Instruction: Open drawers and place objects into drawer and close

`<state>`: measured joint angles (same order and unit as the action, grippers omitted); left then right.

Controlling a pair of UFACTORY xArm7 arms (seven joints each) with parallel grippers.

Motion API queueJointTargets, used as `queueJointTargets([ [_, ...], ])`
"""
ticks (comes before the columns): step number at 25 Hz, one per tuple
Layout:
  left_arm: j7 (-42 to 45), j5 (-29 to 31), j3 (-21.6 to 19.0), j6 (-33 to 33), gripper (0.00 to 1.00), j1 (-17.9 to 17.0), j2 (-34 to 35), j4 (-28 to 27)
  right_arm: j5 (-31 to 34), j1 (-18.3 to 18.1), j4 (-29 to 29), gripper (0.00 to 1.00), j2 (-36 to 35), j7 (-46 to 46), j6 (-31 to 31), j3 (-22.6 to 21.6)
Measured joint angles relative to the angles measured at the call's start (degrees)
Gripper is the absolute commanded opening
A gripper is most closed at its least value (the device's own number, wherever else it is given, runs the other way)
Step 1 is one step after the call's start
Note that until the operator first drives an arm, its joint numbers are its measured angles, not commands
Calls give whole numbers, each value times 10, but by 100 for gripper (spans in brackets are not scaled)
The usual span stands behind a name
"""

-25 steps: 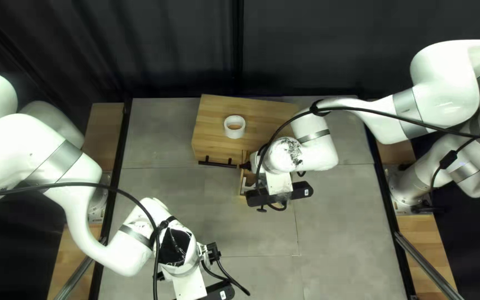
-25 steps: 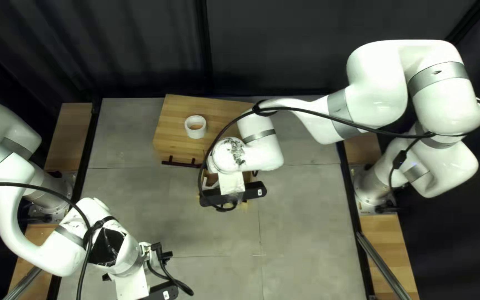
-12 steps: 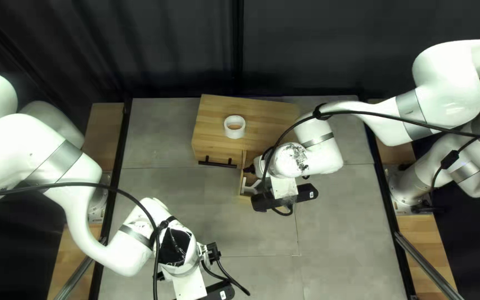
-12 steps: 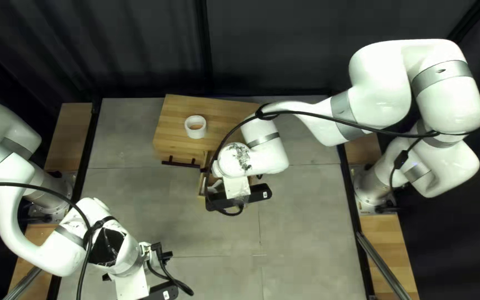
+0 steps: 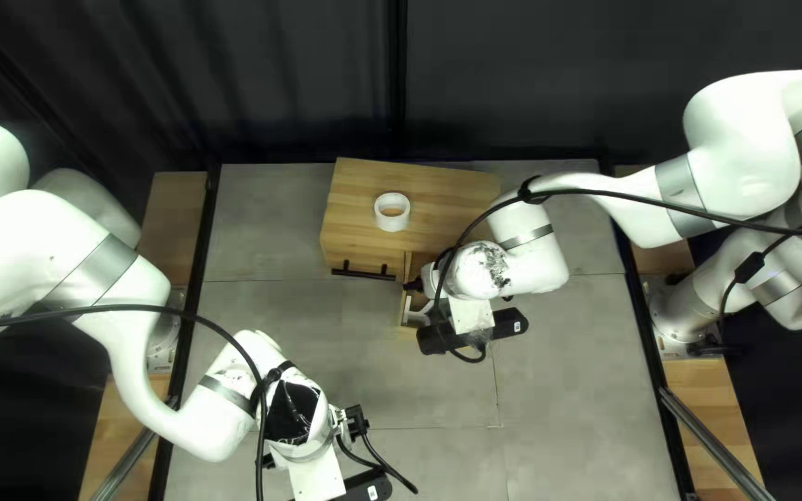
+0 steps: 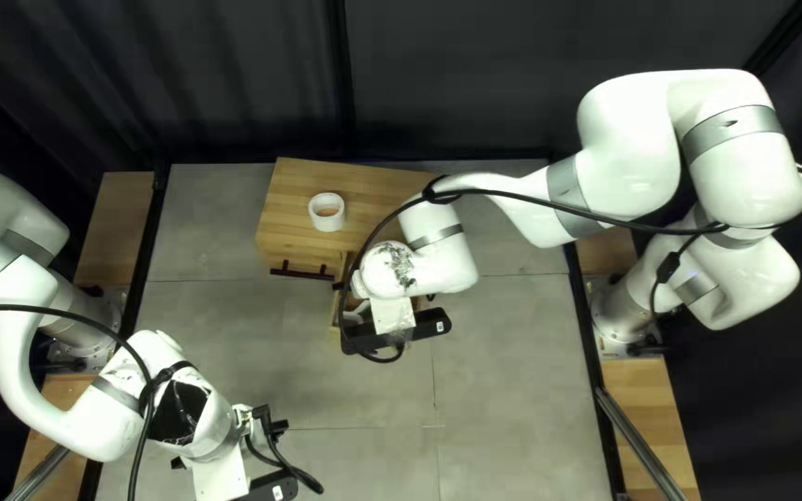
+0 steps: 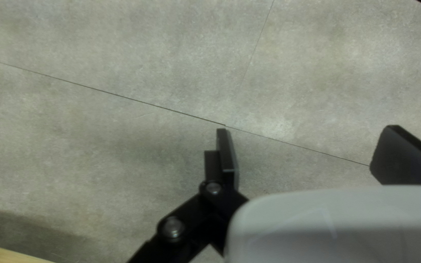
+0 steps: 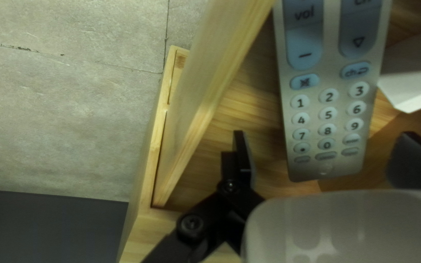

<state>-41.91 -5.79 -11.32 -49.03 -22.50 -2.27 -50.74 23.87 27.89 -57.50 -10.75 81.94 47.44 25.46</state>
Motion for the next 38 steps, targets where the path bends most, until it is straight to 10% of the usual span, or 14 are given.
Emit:
queueJointTargets([
  [2, 0, 0, 0, 0, 100, 0, 0, 0, -2, -1, -1, 12, -2, 2, -1, 0],
  [3, 0, 0, 0, 0, 100, 0, 0, 0, -2, -2, -2, 10, -3, 3, -1, 0],
  [23, 0, 0, 0, 0, 100, 0, 0, 0, 15, 6, -14, 8, 48, -18, 77, 3],
  [25, 0, 0, 0, 0, 100, 0, 0, 0, 14, 7, -10, 79, 46, -23, 74, 3],
  [26, 0, 0, 0, 0, 100, 0, 0, 0, 14, 7, -9, 100, 45, -26, 72, 3],
  [38, 0, 0, 0, 0, 100, 0, 0, 0, 18, 18, -14, 100, 48, -28, 89, -6],
])
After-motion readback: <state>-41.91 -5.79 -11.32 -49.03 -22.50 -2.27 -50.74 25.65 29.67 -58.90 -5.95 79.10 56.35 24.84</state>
